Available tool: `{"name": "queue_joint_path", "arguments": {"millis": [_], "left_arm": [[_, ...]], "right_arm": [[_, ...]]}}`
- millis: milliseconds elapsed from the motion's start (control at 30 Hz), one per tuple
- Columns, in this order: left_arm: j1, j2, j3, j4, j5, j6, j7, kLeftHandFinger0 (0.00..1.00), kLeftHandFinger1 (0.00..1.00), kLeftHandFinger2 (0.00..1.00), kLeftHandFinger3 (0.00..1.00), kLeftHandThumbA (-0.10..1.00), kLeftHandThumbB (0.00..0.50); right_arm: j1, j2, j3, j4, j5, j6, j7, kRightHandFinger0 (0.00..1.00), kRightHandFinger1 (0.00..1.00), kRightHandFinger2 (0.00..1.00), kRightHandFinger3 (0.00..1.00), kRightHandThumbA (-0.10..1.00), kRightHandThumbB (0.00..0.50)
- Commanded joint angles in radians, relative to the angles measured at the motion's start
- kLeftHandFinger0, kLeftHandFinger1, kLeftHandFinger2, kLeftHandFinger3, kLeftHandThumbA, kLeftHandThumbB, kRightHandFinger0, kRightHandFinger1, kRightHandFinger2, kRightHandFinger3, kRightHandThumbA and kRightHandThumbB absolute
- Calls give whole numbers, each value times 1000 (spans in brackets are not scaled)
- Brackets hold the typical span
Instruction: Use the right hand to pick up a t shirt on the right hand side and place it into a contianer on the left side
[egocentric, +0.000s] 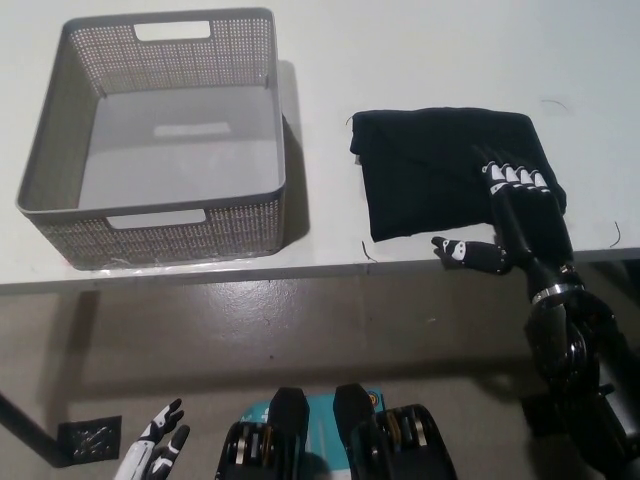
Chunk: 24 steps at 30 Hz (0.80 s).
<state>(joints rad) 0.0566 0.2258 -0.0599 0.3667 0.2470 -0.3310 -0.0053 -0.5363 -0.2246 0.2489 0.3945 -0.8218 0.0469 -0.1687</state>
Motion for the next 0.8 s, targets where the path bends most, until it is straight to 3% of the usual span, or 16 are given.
{"name": "queue_joint_path", "arguments": {"millis": [0,100,767], "left_arm": [[1,17,-5,-34,7,-12,-1,861,980,1000,1000,1000,500],[7,19,-7,-39,9,-13,-4,867,986,1000,1000,1000,465],[0,23,-13,-43,8,-9,-10,855,962,1000,1000,1000,492]], "right_arm": [[-59,-23,-10,10,17,-17,-42,1000,1000,1000,1000,967,500],[-67,-21,-14,25,22,-17,-50,1000,1000,1000,1000,994,500],[-139,6,-16,131,46,5,-87,1000,1000,1000,1000,945,500]]}}
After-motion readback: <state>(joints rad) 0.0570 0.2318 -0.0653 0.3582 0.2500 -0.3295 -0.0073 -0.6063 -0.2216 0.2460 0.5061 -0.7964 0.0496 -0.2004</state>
